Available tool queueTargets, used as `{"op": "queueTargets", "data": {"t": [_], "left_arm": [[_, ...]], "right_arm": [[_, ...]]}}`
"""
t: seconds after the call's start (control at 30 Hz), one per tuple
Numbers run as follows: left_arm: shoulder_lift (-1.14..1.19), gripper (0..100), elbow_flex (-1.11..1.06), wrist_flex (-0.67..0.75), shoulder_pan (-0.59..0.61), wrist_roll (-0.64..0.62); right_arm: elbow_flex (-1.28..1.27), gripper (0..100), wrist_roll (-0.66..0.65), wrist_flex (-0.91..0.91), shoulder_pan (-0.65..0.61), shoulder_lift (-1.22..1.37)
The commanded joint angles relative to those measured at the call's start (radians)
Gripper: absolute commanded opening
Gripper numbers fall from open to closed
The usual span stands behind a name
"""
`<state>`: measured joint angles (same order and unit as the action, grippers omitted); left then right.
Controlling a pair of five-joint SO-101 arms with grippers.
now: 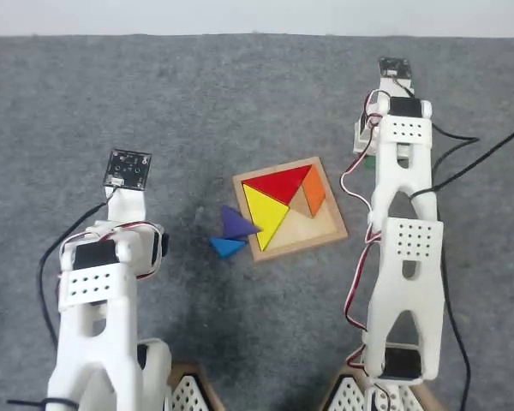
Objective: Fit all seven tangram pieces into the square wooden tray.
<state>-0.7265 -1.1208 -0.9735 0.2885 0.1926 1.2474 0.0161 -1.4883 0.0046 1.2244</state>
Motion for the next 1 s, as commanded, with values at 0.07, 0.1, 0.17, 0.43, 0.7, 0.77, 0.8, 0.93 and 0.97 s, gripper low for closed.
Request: {"op": "queueTargets", "data": {"t": [0.07, 0.1, 0.17, 0.43, 0.7, 0.77, 0.8, 0.93, 0.97], "left_arm": [[-0.029, 18, 0.010, -0.002, -0.002, 0.008], [-0.029, 18, 0.010, -0.002, -0.002, 0.008], [-0.029, 18, 0.010, -0.002, -0.003, 0.008], [-0.026, 18, 0.010, 0.000, -0.002, 0.008], [-0.026, 18, 0.010, 0.000, -0.003, 0.008], [-0.026, 18, 0.010, 0.000, -0.005, 0.008], [-0.026, 18, 0.010, 0.002, -0.005, 0.008], [-0.026, 18, 0.010, 0.002, -0.005, 0.012], [-0.026, 18, 0.010, 0.002, -0.005, 0.012]], "right_arm": [[0.152, 5.4, 0.012, -0.143, 0.002, 0.056], [0.169, 4.0, 0.012, -0.166, 0.002, 0.065], [0.201, 4.2, 0.012, -0.229, 0.004, 0.074], [0.267, 0.8, -0.091, -0.314, -0.019, 0.042], [-0.262, 0.9, -0.157, -0.312, -0.140, -0.412], [-0.437, 0.9, -0.198, -0.303, -0.193, -0.573], [-0.503, 0.9, -0.215, -0.297, -0.216, -0.648], [-0.749, 0.9, -0.282, -0.228, -0.315, -0.888], [-0.809, 0.9, -0.305, -0.209, -0.343, -0.931]]}}
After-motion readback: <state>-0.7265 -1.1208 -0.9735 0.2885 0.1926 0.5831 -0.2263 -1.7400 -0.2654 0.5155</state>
